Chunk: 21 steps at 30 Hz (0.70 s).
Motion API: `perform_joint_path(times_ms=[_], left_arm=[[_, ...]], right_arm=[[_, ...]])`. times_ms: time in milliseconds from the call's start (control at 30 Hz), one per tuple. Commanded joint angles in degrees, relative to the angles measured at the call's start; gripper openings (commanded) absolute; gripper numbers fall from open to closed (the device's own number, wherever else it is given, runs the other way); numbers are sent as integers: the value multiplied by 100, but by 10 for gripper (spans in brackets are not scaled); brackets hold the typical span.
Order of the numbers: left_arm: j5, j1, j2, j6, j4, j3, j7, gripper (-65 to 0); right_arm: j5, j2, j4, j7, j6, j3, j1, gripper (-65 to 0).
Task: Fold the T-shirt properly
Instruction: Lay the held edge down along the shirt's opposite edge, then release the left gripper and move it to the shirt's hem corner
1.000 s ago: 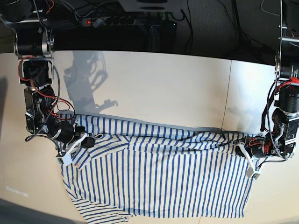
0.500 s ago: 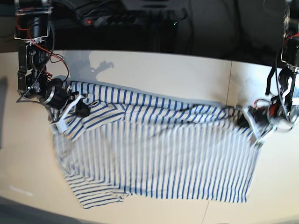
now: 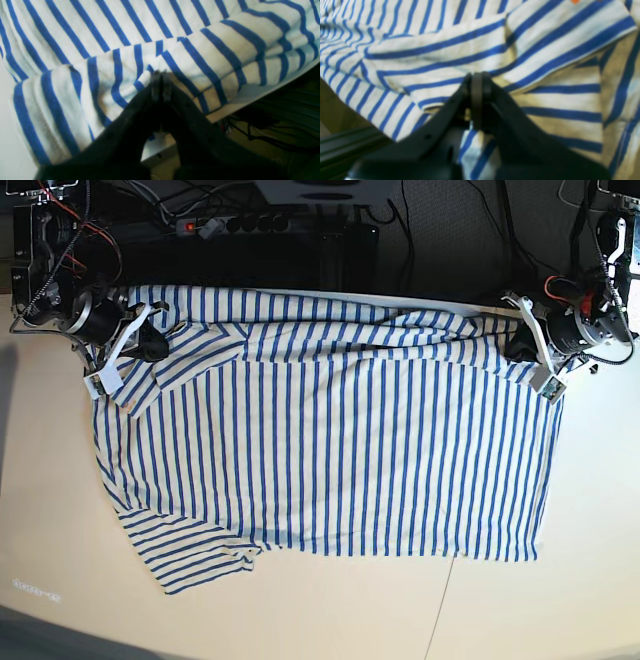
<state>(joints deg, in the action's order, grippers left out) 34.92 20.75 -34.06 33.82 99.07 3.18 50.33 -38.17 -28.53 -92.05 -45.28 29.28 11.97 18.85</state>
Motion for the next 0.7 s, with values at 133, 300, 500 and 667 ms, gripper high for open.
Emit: perform_joint_path(times_ms=[133, 300, 500, 667], left_arm=[[2, -28, -85, 48, 105, 83, -127, -650], [2, -264, -87, 46, 116, 94, -317, -611], [9, -990, -326, -48, 116, 94, -350, -362], [2, -1639, -699, -334, 50, 92, -564, -362]], right_arm=[[63, -98, -63, -142, 96, 111, 98, -650], [66, -98, -63, -105, 98, 111, -31, -650], [87, -98, -63, -118, 96, 111, -26, -650], [177, -98, -61, -127, 98, 111, -9, -650]])
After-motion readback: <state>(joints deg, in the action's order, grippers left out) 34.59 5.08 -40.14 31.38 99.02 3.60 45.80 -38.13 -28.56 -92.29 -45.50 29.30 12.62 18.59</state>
